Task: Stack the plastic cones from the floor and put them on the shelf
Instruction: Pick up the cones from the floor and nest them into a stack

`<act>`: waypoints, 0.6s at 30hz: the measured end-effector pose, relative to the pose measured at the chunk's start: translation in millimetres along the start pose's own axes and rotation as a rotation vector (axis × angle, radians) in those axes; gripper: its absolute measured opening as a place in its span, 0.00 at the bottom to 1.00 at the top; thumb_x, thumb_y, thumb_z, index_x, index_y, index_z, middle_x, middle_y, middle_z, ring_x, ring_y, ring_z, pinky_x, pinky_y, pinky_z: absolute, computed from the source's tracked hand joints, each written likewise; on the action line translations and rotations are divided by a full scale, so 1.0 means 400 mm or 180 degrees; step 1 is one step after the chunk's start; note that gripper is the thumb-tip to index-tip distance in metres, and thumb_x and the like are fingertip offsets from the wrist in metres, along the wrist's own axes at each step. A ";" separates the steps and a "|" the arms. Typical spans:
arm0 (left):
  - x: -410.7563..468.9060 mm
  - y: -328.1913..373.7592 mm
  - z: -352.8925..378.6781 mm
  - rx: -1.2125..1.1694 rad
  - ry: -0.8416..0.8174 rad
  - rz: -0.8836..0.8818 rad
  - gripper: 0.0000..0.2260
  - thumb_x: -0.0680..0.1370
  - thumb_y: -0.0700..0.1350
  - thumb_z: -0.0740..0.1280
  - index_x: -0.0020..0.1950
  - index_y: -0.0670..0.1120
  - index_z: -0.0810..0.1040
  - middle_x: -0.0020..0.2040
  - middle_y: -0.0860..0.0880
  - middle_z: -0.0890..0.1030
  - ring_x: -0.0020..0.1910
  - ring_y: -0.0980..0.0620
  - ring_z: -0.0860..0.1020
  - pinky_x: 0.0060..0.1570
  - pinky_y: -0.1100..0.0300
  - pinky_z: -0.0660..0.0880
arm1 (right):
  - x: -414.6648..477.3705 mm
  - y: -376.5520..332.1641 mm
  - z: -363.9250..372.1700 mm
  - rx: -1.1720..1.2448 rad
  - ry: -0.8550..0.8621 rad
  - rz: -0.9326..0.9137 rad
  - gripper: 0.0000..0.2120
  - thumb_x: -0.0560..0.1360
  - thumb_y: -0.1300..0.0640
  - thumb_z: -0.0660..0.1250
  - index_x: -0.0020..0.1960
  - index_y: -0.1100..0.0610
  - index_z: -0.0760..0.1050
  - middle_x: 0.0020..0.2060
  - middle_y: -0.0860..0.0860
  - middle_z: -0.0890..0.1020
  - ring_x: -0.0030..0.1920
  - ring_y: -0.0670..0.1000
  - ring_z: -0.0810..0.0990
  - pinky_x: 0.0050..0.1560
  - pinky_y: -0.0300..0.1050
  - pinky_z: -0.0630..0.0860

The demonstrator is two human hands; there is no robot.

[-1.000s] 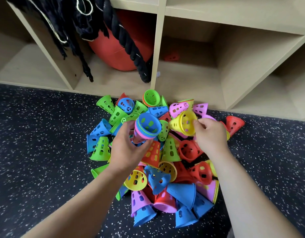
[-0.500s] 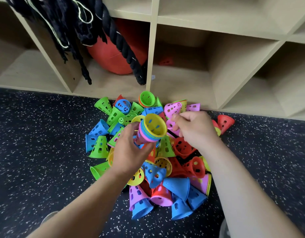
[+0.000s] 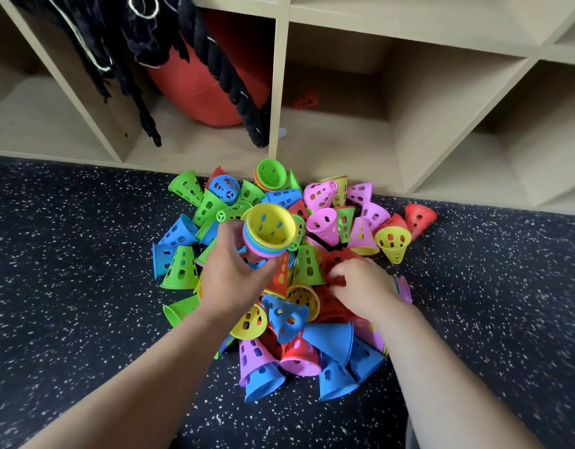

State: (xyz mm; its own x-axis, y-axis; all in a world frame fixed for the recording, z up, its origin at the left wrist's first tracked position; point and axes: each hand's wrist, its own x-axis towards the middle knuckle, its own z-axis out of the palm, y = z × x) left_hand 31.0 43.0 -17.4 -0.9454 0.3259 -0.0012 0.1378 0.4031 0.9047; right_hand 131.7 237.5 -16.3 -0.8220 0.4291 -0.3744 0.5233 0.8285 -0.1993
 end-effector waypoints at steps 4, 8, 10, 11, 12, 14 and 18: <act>0.004 0.001 0.001 0.0057 -0.0065 0.0005 0.26 0.69 0.48 0.81 0.57 0.56 0.68 0.49 0.69 0.76 0.45 0.79 0.75 0.49 0.60 0.77 | 0.015 0.003 0.015 0.0265 0.0713 0.0073 0.08 0.75 0.49 0.67 0.51 0.49 0.81 0.48 0.50 0.84 0.54 0.58 0.80 0.47 0.47 0.75; 0.003 -0.005 0.001 0.0152 -0.0046 -0.0017 0.25 0.69 0.49 0.81 0.57 0.55 0.68 0.49 0.68 0.76 0.46 0.77 0.75 0.46 0.68 0.75 | 0.014 -0.016 0.014 -0.0251 0.0137 -0.0070 0.14 0.72 0.43 0.70 0.49 0.53 0.79 0.46 0.51 0.80 0.54 0.57 0.77 0.42 0.45 0.68; -0.004 -0.002 0.004 0.0186 -0.0062 -0.0013 0.24 0.70 0.48 0.80 0.57 0.54 0.68 0.48 0.68 0.75 0.45 0.79 0.74 0.44 0.72 0.73 | 0.005 -0.017 0.035 -0.0349 0.0031 -0.0001 0.10 0.74 0.47 0.69 0.49 0.53 0.80 0.47 0.53 0.81 0.54 0.58 0.77 0.42 0.45 0.69; -0.008 0.002 0.005 0.0208 -0.0061 -0.0003 0.24 0.70 0.48 0.80 0.56 0.54 0.68 0.48 0.68 0.75 0.45 0.80 0.73 0.45 0.69 0.74 | 0.000 -0.010 0.047 -0.0300 0.0137 0.0076 0.08 0.75 0.49 0.68 0.49 0.53 0.81 0.48 0.54 0.82 0.53 0.59 0.78 0.42 0.46 0.70; -0.010 0.003 0.005 0.0234 -0.0064 0.0016 0.24 0.70 0.48 0.80 0.57 0.54 0.68 0.48 0.68 0.75 0.45 0.80 0.73 0.46 0.67 0.74 | -0.006 -0.002 0.055 -0.0205 0.0341 0.0167 0.07 0.77 0.51 0.66 0.49 0.53 0.81 0.47 0.54 0.83 0.50 0.59 0.78 0.41 0.46 0.69; -0.016 0.003 0.004 0.0275 -0.0097 0.0028 0.24 0.71 0.48 0.80 0.58 0.52 0.69 0.48 0.68 0.74 0.45 0.82 0.72 0.45 0.70 0.73 | -0.019 0.010 0.056 0.0046 0.0979 0.0283 0.09 0.79 0.54 0.63 0.48 0.55 0.82 0.44 0.55 0.83 0.47 0.59 0.76 0.40 0.45 0.65; -0.026 0.007 0.009 0.0322 -0.0044 0.0024 0.25 0.70 0.48 0.80 0.62 0.48 0.71 0.48 0.68 0.74 0.46 0.80 0.73 0.42 0.75 0.71 | -0.042 0.004 -0.002 0.0638 0.2658 -0.0047 0.08 0.79 0.58 0.64 0.50 0.60 0.81 0.44 0.58 0.84 0.45 0.60 0.77 0.45 0.49 0.71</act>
State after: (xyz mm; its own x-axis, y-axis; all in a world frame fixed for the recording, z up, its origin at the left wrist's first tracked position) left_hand 42.1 43.6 -16.5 -0.9401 0.3408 -0.0010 0.1748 0.4846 0.8571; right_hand 146.1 232.0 -9.7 -0.6839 0.6081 0.4031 0.4764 0.7907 -0.3845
